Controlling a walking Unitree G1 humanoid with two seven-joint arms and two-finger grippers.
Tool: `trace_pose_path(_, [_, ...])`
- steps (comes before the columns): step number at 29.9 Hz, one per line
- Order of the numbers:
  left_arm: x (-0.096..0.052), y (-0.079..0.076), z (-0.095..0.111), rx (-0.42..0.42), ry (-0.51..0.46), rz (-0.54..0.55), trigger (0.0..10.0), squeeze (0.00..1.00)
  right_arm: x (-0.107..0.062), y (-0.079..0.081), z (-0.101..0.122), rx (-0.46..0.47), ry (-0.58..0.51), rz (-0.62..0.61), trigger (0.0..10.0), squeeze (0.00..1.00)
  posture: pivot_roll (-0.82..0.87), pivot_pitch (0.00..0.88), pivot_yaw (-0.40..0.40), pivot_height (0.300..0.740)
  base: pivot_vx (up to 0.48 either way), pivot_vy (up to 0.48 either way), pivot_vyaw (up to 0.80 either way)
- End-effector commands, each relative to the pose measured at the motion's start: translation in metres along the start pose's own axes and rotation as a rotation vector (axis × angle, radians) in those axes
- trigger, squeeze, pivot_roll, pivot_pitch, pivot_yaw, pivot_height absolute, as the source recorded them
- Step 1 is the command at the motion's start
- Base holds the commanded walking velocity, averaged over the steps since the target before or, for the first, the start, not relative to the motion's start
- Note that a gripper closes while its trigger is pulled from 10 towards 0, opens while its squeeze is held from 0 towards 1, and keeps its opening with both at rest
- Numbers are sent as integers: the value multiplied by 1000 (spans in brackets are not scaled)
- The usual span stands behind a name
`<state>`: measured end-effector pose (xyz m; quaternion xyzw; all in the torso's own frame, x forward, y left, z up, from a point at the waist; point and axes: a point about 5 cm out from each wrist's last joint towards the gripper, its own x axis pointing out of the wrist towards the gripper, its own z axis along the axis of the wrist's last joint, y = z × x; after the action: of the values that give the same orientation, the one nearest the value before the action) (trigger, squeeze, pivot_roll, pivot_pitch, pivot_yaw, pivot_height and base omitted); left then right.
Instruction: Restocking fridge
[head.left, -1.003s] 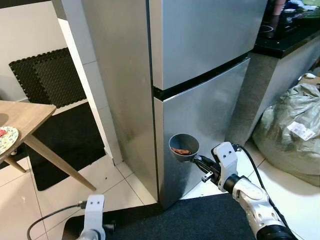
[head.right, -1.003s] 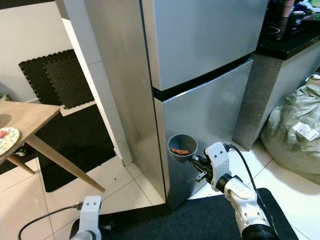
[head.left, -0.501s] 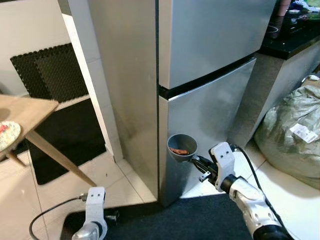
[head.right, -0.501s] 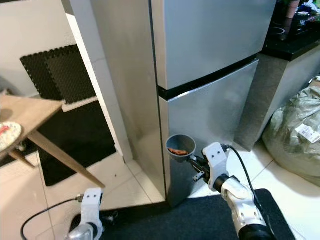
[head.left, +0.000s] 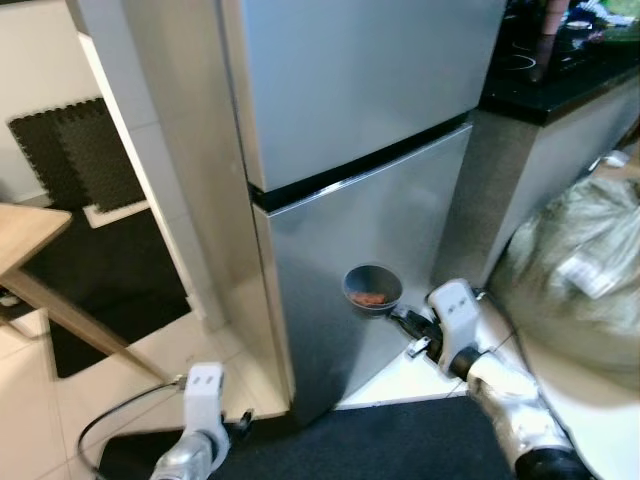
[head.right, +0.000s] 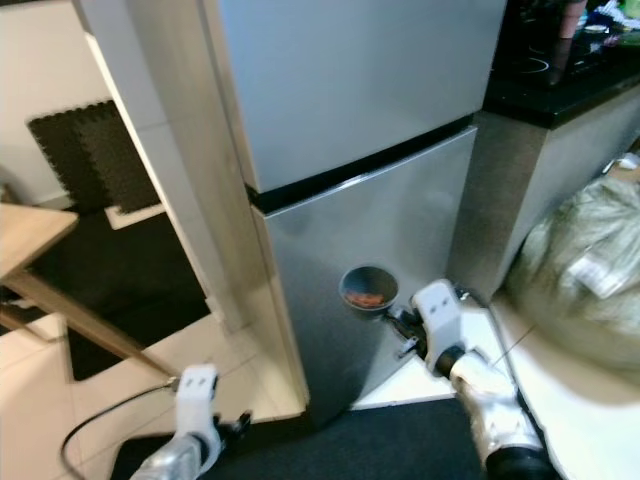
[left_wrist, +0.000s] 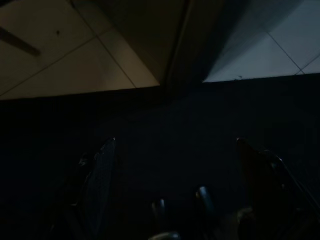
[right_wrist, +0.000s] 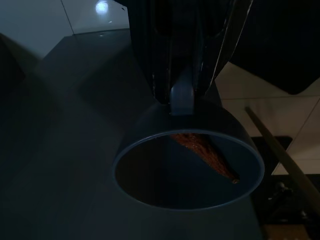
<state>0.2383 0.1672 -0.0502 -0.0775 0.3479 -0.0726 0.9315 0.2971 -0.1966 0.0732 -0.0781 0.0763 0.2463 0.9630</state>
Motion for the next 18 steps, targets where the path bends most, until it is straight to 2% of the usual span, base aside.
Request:
trace_pose_path(1, [-2,1,-5,13,15,-7,10000,0,2,3,2,-6,-14,12,10000,0,-219,0,62,740,0,0,0])
trace_pose_path(2, [-2,1,-5,13,15,-7,10000,0,2,3,2,-6,-14,12,10000,0,-219,0,62,740,0,0,0])
trace_pose_path(7, [0,4,7,-36,-39,-5,10000,0,2,3,2,-8,-12,10,10000,0,-218,0,61,740,0,-451,0])
trace_pose_path(12, [1,13,36,-33,-152,26,10000,0,2,2,2,-10,-10,7,10000,0,-216,0,61,740,0,0,0])
trace_pose_path(16, [1,18,50,-28,-210,32,10000,0,2,2,2,-10,-10,4,10000,0,-216,0,60,740,0,0,0])
trace_pose_path(18, [-1,25,72,-29,-303,30,10000,0,1,1,2,-11,-8,0,10000,0,-215,0,61,740,0,0,0])
